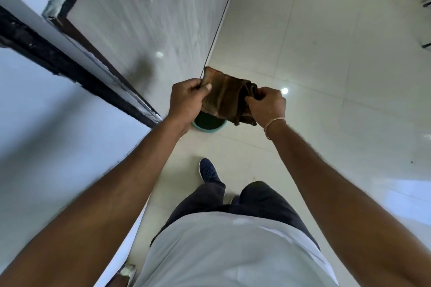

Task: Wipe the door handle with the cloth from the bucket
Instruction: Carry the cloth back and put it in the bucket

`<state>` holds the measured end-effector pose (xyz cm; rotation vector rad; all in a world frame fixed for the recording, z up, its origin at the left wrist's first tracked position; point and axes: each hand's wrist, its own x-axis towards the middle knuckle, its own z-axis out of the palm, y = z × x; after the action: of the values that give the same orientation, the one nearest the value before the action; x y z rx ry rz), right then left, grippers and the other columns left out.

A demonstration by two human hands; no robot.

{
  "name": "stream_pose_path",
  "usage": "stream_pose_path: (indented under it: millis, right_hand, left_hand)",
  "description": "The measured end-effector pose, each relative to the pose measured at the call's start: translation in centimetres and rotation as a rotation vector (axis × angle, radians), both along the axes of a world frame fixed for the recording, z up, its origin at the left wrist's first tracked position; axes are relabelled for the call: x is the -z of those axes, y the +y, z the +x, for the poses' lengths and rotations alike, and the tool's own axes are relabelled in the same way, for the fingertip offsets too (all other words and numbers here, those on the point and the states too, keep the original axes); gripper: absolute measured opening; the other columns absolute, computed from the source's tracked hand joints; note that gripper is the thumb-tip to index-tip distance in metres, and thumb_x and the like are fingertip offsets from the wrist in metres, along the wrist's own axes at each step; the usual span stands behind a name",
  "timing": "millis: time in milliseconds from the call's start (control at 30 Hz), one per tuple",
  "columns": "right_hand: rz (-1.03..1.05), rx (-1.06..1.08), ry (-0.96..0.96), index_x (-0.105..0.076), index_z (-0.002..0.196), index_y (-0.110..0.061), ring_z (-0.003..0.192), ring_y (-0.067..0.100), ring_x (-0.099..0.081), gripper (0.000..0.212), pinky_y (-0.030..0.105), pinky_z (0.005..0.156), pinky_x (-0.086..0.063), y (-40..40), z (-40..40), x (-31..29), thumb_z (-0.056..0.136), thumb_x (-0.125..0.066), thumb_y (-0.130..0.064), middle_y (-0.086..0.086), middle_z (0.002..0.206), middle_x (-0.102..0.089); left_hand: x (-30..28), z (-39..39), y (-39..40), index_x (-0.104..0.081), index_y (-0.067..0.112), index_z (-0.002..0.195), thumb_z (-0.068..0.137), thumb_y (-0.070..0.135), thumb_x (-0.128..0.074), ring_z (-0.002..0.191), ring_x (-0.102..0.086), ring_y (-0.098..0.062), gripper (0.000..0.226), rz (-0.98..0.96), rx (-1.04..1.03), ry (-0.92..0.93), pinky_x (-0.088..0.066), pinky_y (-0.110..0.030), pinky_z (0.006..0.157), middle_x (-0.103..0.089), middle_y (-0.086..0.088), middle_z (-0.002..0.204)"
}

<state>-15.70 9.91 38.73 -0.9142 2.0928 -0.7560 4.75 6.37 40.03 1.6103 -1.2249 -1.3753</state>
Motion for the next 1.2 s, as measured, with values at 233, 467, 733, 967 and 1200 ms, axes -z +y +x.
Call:
stream_pose_path:
  millis: [233,467,733,967,1200]
  right_hand:
    - [0.058,0.026,-0.404,-0.073,0.090,-0.011,0.086,0.033,-0.074,0.016,0.045,0.075,-0.067,-6.2,1.3,2.2,0.091,-0.068,-0.026,0.014,0.088,-0.075]
    - [0.106,0.020,-0.571,-0.075,0.105,-0.010,0.101,0.033,-0.078,0.033,0.056,0.090,-0.065,-9.3,0.3,4.9,0.087,-0.082,-0.037,0.015,0.103,-0.080]
    - [0.295,-0.067,-0.877,-0.062,0.128,-0.003,0.092,0.028,-0.072,0.028,0.040,0.070,-0.064,-13.8,-3.1,7.1,0.101,-0.054,0.000,0.018,0.111,-0.070]
    - [0.476,-0.330,-0.599,-0.064,0.115,-0.017,0.089,0.025,-0.071,0.023,0.037,0.074,-0.062,-16.8,-5.4,15.7,0.096,-0.077,-0.014,0.011,0.108,-0.070]
    - [0.368,-0.613,-0.078,-0.072,0.110,-0.033,0.102,0.035,-0.074,0.028,0.048,0.088,-0.065,-20.2,-3.3,30.0,0.083,-0.077,-0.031,0.009,0.111,-0.075]
  left_hand:
    - [2.3,-3.5,-3.3,-0.083,0.022,0.108,0.095,0.021,-0.074,0.092,-0.076,-0.012,0.016,-0.021,0.100,-0.106,-0.063,-0.042,0.094,-0.082,0.007,0.096]
    - [3.9,-5.8,-4.0,-0.081,0.014,0.111,0.107,0.009,-0.062,0.087,-0.073,-0.006,0.020,0.083,0.083,-0.021,-0.059,-0.020,0.079,-0.080,-0.007,0.096]
    - [10.6,-4.8,-6.9,-0.065,0.017,0.119,0.097,0.032,-0.080,0.112,-0.070,-0.017,0.030,0.385,-0.307,0.115,-0.055,-0.030,0.095,-0.073,0.000,0.117]
    - [18.3,-4.7,-8.4,-0.076,0.009,0.108,0.092,0.019,-0.084,0.101,-0.078,-0.027,0.020,0.480,-0.399,0.152,-0.065,-0.046,0.095,-0.080,-0.013,0.106]
    - [33.3,-4.5,-10.0,-0.070,0.009,0.120,0.097,0.019,-0.079,0.105,-0.073,-0.018,0.027,0.398,-0.430,-0.173,-0.059,-0.040,0.103,-0.074,-0.002,0.108]
